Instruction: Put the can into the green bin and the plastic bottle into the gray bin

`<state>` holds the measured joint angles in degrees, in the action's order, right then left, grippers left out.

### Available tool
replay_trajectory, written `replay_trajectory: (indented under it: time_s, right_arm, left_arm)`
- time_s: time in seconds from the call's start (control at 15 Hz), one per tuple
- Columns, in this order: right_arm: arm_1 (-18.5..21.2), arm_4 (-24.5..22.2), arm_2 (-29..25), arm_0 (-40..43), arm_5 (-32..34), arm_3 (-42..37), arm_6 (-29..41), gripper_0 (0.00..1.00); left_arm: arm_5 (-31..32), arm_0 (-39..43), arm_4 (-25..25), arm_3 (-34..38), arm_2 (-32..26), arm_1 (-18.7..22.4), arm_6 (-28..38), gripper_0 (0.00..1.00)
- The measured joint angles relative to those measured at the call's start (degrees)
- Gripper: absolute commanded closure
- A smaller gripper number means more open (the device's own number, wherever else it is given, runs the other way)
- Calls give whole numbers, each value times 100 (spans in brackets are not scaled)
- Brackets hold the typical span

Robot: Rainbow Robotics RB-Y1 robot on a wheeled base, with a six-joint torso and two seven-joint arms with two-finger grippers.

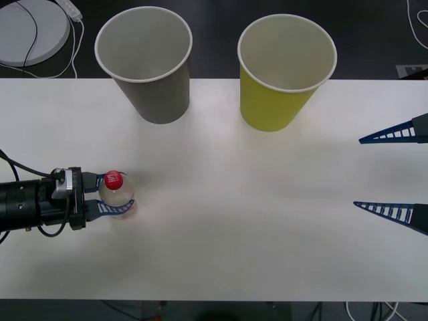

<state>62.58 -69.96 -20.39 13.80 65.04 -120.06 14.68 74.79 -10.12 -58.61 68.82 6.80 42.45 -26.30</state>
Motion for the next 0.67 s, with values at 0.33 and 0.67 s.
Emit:
replay_trajectory:
  time_s: [0.33, 0.67]
  right_arm:
    - [0, 0, 0, 0, 0, 0, 0, 0]
    - [0, 0, 0, 0, 0, 0, 0, 0]
  left_arm:
    - [8, 3, 99, 168, -3, 53, 215, 100]
    - [-50, 5, 226, 537, -5, 404, 754, 100]
